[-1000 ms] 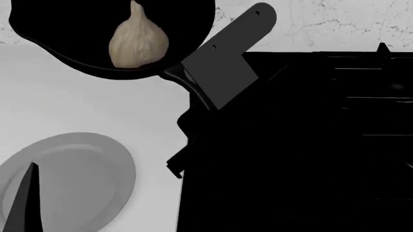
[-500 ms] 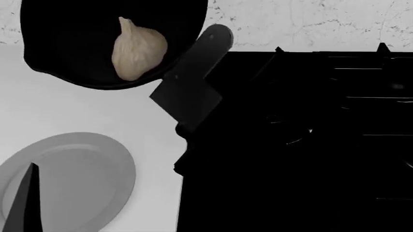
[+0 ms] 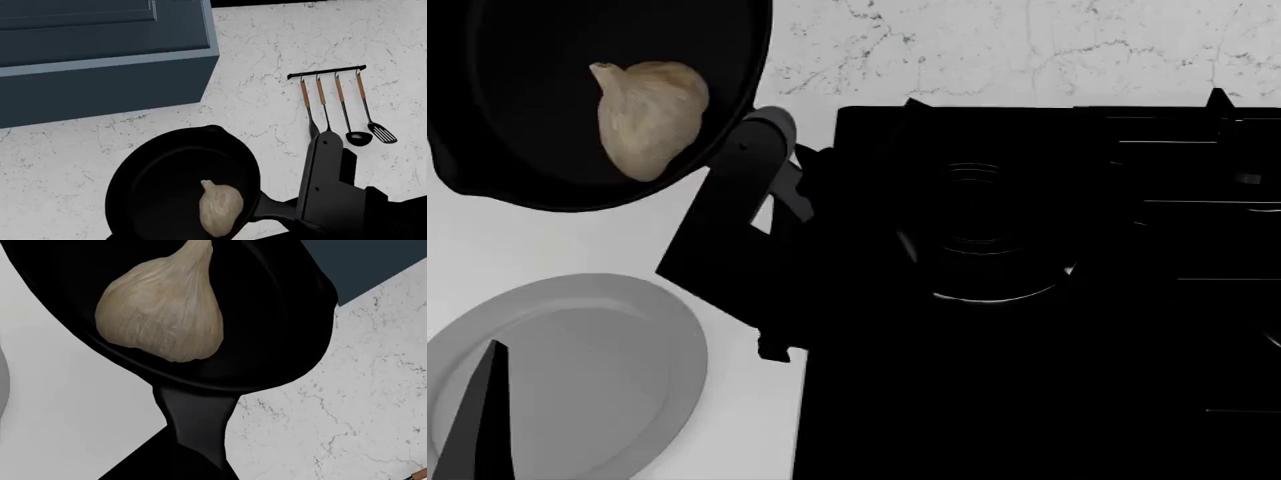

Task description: Pick up the pan and dump the vegetables in it onto the plate. Then return the pan to the stove.

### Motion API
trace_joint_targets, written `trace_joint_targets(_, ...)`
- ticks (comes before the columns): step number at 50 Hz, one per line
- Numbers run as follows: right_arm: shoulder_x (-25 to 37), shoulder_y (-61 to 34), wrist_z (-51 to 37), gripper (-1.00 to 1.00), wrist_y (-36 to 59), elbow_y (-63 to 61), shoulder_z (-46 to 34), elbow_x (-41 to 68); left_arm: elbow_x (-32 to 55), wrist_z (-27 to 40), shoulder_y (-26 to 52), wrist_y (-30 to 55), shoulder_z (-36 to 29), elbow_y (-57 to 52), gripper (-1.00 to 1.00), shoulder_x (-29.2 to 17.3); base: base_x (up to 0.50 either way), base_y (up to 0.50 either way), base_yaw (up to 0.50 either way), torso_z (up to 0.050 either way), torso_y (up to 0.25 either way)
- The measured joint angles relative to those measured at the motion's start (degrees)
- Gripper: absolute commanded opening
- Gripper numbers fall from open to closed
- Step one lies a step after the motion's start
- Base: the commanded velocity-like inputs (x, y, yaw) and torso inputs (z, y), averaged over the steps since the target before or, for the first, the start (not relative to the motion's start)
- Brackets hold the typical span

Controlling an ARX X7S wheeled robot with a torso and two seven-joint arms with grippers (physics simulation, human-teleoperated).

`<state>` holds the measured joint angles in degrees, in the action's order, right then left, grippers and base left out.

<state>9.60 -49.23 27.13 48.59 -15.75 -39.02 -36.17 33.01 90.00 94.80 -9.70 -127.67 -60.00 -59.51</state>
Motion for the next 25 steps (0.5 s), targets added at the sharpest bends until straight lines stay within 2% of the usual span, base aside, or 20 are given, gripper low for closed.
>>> trace_joint_targets(25, 2.55, 0.73, -12.0, -1.0, -10.51, 4.79, -5.44, -2.44, -0.63, 0.0, 0.86, -0.79, -1.22, 0.0, 1.0, 0.44, 0.0, 0.0, 0.0, 0.001, 0.002)
